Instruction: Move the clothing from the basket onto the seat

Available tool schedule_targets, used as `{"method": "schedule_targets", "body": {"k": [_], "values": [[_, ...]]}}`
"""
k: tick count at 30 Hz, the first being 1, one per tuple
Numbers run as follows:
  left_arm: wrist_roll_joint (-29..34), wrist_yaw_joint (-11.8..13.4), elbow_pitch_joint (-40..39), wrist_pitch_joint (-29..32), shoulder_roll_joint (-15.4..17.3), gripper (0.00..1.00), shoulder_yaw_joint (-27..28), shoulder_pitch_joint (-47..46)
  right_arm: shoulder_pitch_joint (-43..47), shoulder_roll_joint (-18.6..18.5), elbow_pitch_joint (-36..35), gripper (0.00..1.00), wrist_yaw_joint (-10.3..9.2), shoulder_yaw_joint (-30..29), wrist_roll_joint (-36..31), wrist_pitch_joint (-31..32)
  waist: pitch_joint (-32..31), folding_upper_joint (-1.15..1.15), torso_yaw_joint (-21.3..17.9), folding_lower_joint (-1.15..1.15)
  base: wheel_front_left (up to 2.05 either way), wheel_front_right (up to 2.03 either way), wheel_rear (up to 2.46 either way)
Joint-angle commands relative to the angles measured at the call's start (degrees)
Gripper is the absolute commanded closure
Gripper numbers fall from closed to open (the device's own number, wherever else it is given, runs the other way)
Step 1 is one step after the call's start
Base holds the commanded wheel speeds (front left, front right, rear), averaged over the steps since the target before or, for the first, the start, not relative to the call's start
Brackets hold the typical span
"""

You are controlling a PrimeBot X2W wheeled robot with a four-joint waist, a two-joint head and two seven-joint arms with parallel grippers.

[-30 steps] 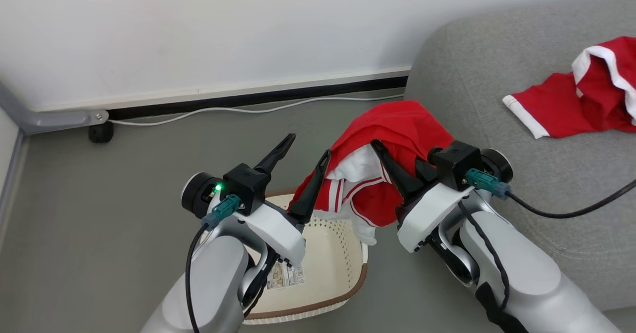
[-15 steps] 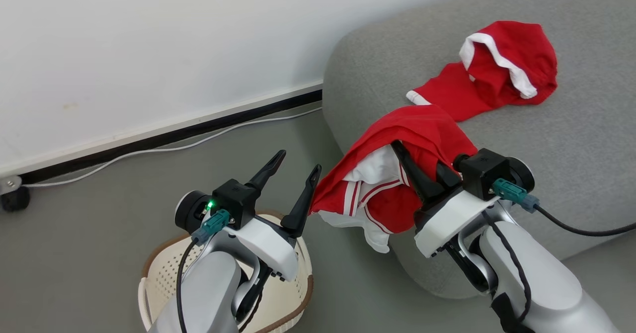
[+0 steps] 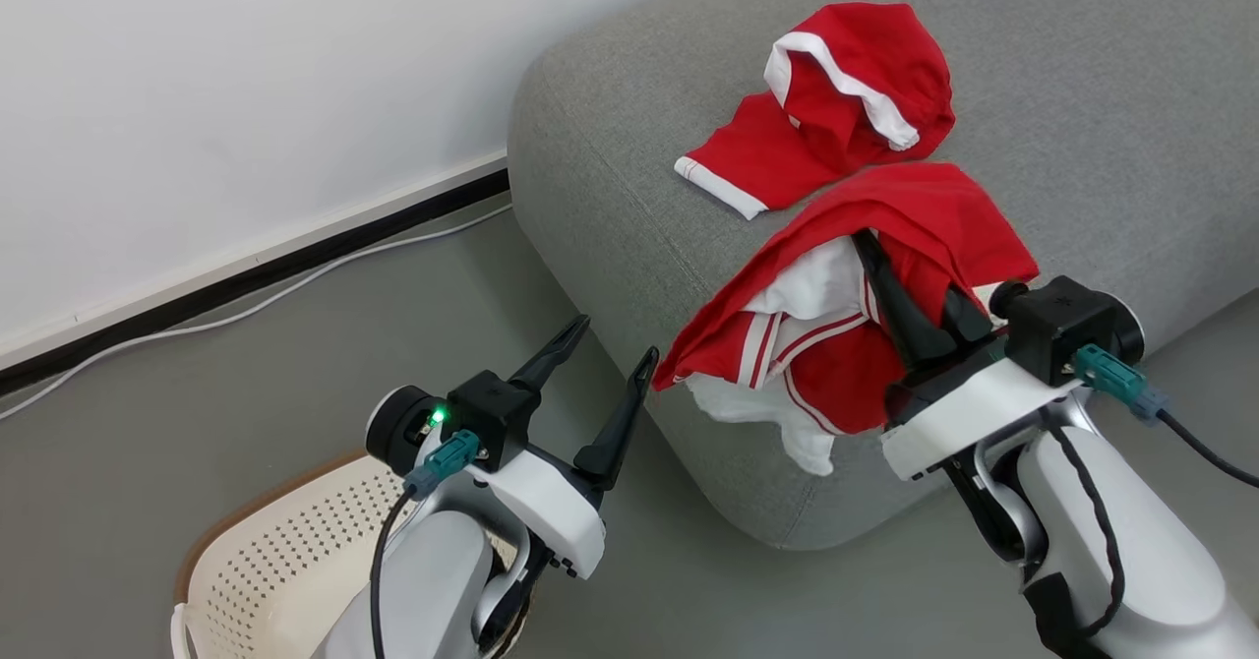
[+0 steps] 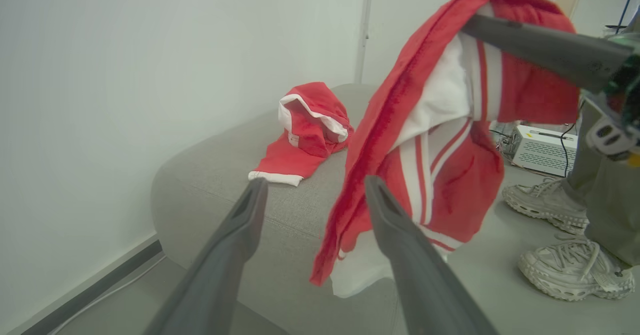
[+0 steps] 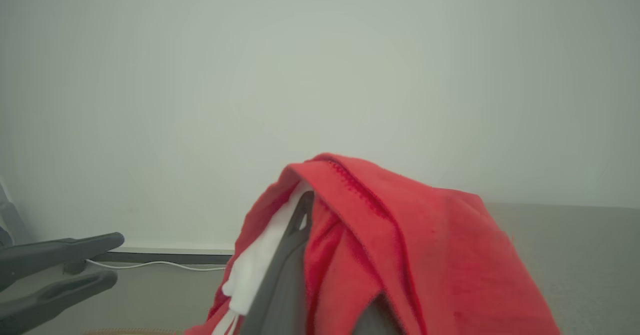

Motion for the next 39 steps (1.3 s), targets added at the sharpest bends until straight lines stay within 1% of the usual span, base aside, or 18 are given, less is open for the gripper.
{"method": "schedule_targets", "body": {"k": [1,6,8,11,17,21,26,34,37,38,39], "values": [[-0.11,-0.27,-1.16,-0.59,0.46,0.0,1.42,-2.73,0.63,0.22,-2.25,1.0,0.18,-0.28,-0.8,-0.35,0.43,0.0,-0.34,0.0,0.0,0.0,0.0],[-1.04,-0.36,-0.57,-0.59,0.42,0.0,-0.51,-3.93,2.38,-0.22,-5.35,1.0,0.18,-4.38,-2.8,-0.35,1.19,0.0,-0.76,0.0,0.0,0.0,0.0],[-1.55,-0.38,-0.51,-0.59,0.42,0.0,-1.49,-4.01,2.46,-0.83,-7.13,1.0,0.18,-7.47,-4.18,-0.35,1.66,0.0,-0.99,0.0,0.0,0.0,0.0],[-1.53,-0.39,-0.65,-0.59,0.41,0.0,-2.36,-3.94,1.29,-1.89,-8.4,1.0,0.18,-10.8,-6.0,-0.35,2.67,0.0,-1.1,0.0,0.0,0.0,0.0],[-0.28,-0.4,0.1,-0.59,0.54,0.0,-2.76,-3.84,-3.16,-3.24,-8.31,1.0,0.18,-17.49,-8.55,-0.35,5.54,0.0,-1.1,0.0,0.0,0.0,0.0],[0.39,-0.4,0.47,-0.59,1.06,0.0,-2.62,-3.75,-6.71,-4.14,-6.24,1.0,0.18,-20.02,-10.03,-0.35,7.4,0.0,-1.07,0.0,0.0,0.0,0.0],[0.89,-0.4,0.64,-0.59,1.6,0.0,-3.83,-4.32,-11.5,-5.8,-3.63,1.0,0.18,-24.48,-11.85,-0.35,10.42,0.0,0.32,0.0,0.0,0.0,0.0],[0.76,-0.4,1.91,-0.59,2.33,0.0,-6.29,-7.18,-19.15,-6.49,0.44,1.0,0.18,-32.78,-15.27,-0.35,17.47,0.0,2.6,0.0,0.0,0.0,0.0],[0.84,-0.4,2.35,-0.59,2.89,0.0,-6.77,-8.63,-22.42,-6.79,2.48,1.0,0.18,-36.89,-16.95,-0.35,20.67,0.0,3.52,0.0,0.0,0.0,0.0],[0.84,-0.4,2.35,-0.59,2.89,0.0,-6.77,-8.63,-22.42,-6.79,2.48,1.0,0.18,-36.89,-16.95,-0.35,20.67,0.0,3.52,0.0,0.0,0.0,0.0],[0.88,-0.4,2.48,-0.59,3.1,0.0,-6.96,-9.12,-23.48,-6.85,3.0,1.0,0.18,-38.36,-17.75,-0.35,21.73,0.0,3.87,0.0,0.0,0.0,0.0]]}}
